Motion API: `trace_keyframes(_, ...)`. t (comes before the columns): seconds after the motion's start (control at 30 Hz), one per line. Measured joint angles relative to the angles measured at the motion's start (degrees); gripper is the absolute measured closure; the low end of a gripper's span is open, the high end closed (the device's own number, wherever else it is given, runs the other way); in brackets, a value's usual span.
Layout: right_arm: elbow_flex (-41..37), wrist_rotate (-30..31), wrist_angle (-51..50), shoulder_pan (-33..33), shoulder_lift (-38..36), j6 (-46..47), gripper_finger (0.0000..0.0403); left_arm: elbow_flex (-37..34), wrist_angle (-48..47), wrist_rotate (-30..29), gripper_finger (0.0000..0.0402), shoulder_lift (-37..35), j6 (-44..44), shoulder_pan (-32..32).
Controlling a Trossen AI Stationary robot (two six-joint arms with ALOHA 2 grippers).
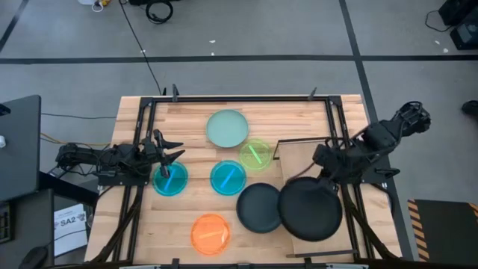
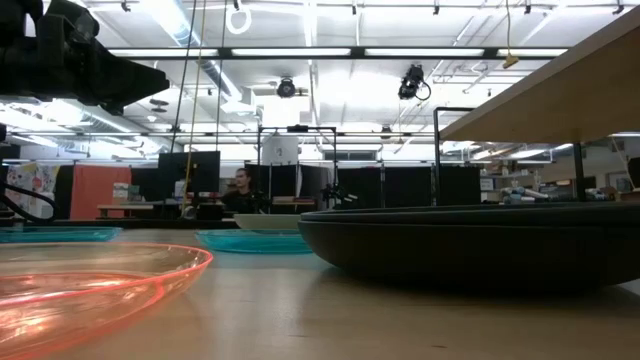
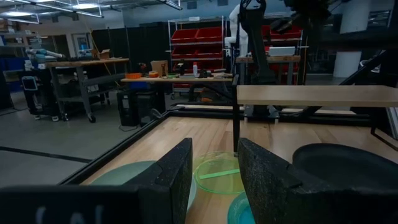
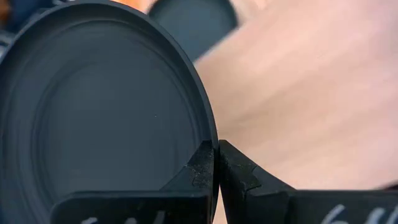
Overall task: Place and stack plates onto a shelf
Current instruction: Put the top black plate on the shelf
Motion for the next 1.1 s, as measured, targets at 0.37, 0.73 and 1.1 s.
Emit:
trace_keyframes(0.37, -0.1, 6.4, -8.1, 10.4, 1.7, 7.4, 0.0388, 0.0, 0.0, 0.0, 0.0265, 0.0, -0.1, 0.0)
trace_keyframes(0.73, -0.1, 8.0, -10.3, 15.5, 8.5, 7.2, 0.0388, 0.0, 0.0, 0.0, 0.0265, 0.0, -0.1, 0.0)
trace_keyframes(1.1, -0.1, 6.1, -10.8, 15.6, 11.3, 7.6, 0.0386, 0.0, 0.0, 0.0, 0.0265, 0.0, -0.1, 0.0)
